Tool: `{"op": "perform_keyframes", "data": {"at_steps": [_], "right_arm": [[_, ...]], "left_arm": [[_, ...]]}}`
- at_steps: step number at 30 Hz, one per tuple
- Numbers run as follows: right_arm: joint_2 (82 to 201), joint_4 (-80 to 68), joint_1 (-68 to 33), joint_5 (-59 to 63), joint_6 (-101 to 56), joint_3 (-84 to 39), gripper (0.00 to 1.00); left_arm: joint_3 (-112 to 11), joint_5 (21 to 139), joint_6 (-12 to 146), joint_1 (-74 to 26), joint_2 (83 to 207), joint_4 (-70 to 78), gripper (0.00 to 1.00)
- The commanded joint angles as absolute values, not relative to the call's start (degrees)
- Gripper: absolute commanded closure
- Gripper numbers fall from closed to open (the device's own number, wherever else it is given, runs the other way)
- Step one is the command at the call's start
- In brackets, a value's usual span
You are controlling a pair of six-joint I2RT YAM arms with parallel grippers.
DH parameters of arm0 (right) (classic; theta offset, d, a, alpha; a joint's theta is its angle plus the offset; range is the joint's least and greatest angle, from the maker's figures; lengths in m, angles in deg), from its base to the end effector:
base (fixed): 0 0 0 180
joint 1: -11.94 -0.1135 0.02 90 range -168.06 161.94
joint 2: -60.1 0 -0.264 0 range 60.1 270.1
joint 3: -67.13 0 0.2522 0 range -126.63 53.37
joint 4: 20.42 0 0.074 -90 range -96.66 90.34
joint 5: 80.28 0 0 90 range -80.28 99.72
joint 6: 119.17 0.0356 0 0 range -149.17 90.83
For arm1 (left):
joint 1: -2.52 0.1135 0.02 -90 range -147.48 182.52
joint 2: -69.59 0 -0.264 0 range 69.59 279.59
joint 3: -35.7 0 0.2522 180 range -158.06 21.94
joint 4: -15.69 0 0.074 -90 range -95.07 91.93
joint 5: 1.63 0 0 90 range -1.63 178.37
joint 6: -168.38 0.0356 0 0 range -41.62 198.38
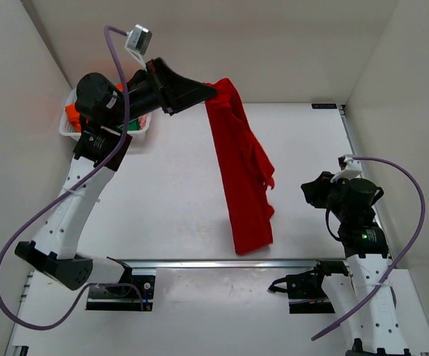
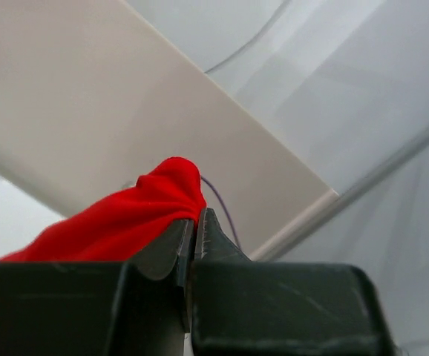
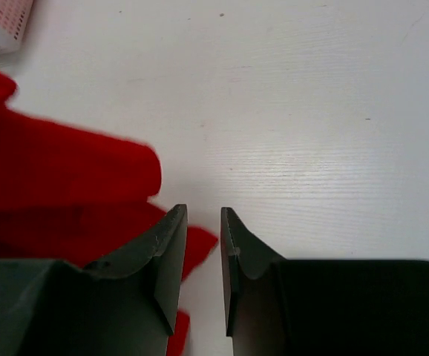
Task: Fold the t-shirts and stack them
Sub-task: Move the tshirt to the center of the board
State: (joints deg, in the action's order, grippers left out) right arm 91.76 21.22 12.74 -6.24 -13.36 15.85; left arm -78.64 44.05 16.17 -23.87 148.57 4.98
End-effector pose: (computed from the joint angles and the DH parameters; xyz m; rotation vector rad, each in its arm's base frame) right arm 0.1333 0.0079 0.2962 0.0996 1.9632 0.4443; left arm 0.2269 -0.1403 0.5601 0.3726 1.4401 -1.7334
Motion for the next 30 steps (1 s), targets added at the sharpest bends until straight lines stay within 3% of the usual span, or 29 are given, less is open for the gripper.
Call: {"op": "perform_keyframes", "data": {"at_steps": [1, 6, 9, 11, 17, 18, 21, 23, 26, 30], "right_arm": [[94.5, 14.4, 11.2, -7.9, -13.6, 15.0, 0.78], [98.4, 10.7, 10.4, -11.4, -12.5, 17.2, 0.78], [100.4, 10.1, 8.1, -10.9, -12.2, 18.3, 0.78], [102.3, 9.7, 4.8, -10.2, -11.9, 20.3, 0.77], [110.0, 8.5, -6.9, -8.6, -10.5, 22.0, 0.67], [111.7, 8.4, -9.0, -8.2, -9.9, 21.7, 0.66], [115.2, 5.6, -12.5, -7.3, -7.8, 23.0, 0.64], [116.9, 4.0, -13.1, -7.7, -6.3, 23.9, 0.56], [119.7, 2.0, -12.9, -7.8, -5.2, 24.9, 0.57], [123.2, 1.6, -14.2, -6.4, -5.2, 25.1, 0.57]], "left_arm": [[-69.4, 49.9, 20.5, -18.1, 144.0, -0.1, 1.0], [-40.4, 55.1, 19.2, 2.3, 133.3, -4.6, 1.0], [-34.8, 61.7, 26.5, 3.8, 130.5, -11.6, 1.0], [-31.4, 70.3, 31.3, -0.4, 128.4, -17.0, 1.0], [-19.3, 74.3, 30.7, 1.3, 122.9, -17.1, 0.95], [-18.8, 75.6, 31.5, 1.0, 122.4, -17.8, 0.82], [-16.7, 78.0, 31.9, -0.1, 119.7, -18.9, 0.75], [-15.3, 79.8, 31.8, 0.7, 117.6, -19.2, 0.59], [-14.6, 83.3, 32.5, 1.5, 114.7, -20.0, 0.42], [-16.6, 87.9, 33.9, 0.7, 112.4, -22.1, 0.33]]}}
